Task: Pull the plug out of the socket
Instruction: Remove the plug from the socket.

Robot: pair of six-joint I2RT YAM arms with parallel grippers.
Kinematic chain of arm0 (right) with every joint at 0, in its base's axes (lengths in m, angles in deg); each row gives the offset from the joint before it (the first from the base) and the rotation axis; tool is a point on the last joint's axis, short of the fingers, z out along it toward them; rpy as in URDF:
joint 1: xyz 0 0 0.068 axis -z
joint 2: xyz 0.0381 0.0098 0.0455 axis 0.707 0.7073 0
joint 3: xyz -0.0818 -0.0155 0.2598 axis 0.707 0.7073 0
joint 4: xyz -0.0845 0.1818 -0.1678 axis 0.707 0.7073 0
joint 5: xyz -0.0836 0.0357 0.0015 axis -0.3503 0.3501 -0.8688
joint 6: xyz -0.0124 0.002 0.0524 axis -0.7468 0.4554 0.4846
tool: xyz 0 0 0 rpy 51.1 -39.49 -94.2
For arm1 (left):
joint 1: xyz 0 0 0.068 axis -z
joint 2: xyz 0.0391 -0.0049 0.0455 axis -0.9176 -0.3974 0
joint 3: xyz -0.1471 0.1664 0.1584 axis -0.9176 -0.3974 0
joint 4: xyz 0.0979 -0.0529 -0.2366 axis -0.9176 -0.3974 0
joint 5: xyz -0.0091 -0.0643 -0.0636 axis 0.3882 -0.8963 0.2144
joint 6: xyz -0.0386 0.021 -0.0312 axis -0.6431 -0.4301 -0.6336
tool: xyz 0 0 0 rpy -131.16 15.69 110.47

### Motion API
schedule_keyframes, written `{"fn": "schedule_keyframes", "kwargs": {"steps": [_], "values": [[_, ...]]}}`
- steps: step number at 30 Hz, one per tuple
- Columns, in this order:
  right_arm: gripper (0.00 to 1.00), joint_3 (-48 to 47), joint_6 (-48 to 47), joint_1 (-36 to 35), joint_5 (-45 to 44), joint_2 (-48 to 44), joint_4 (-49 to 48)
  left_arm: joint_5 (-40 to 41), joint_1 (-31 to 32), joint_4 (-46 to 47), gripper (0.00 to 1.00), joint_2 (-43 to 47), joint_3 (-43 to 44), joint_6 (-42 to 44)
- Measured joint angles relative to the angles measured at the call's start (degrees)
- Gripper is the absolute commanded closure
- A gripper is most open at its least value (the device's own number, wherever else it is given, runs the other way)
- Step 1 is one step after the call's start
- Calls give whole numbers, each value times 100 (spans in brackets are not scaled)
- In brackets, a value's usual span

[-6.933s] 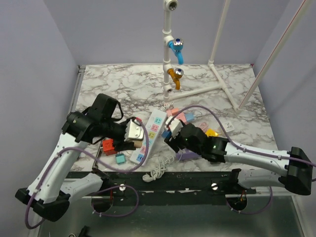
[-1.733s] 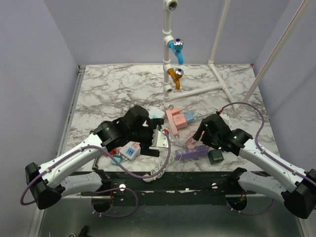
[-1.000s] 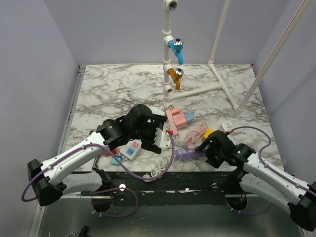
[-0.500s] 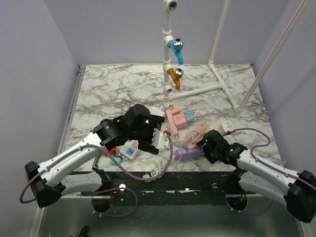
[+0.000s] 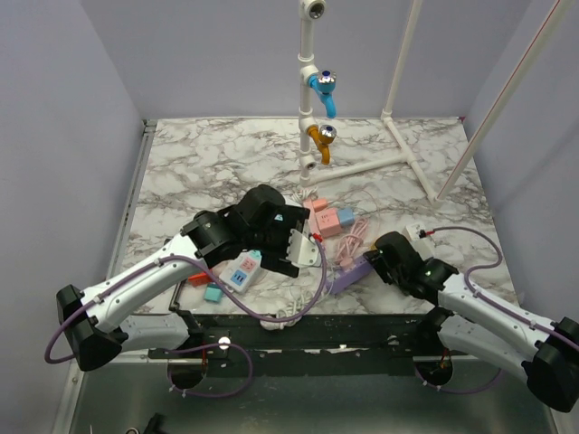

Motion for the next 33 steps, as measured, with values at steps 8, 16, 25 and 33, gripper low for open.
{"fn": "schedule_keyframes", "kwargs": {"steps": [8,16,25,33], "values": [[99,-151,-1591,-11,-94,-439,-544,-210,0,192,1,-317,125,299],[99,374,-2872,-11,155,-905,-2096,-544,-44,245,2,-1504,1156,870],[99,538,-3062,-9,299,-1071,-2430,-1093,-94,210,1,-2688,1834,1547],[99,538,-3067,-9,304,-1215,-2378,-1655,98,240,2,-2769,1189,2588]]}}
